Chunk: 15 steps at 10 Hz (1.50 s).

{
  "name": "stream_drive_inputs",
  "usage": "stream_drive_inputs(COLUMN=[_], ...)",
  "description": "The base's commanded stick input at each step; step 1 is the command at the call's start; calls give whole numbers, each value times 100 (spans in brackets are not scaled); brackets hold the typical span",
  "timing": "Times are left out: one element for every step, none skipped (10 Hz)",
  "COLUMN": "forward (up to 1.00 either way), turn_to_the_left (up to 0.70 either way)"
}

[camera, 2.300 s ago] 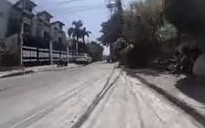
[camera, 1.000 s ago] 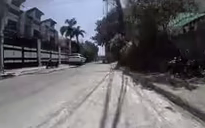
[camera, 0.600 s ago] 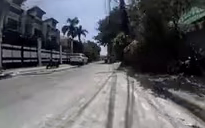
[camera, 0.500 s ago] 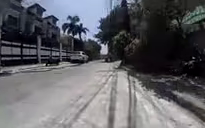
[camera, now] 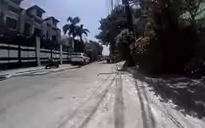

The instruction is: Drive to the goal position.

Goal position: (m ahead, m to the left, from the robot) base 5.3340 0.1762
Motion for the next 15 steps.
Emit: stream_drive_inputs(forward=[100,100,100,100,100,100,100,100,100,100,100,100,100,100,100], turn_to_the_left=[-11,1,1,1,1,1,1,1,1,1,1,1,1,1,1])
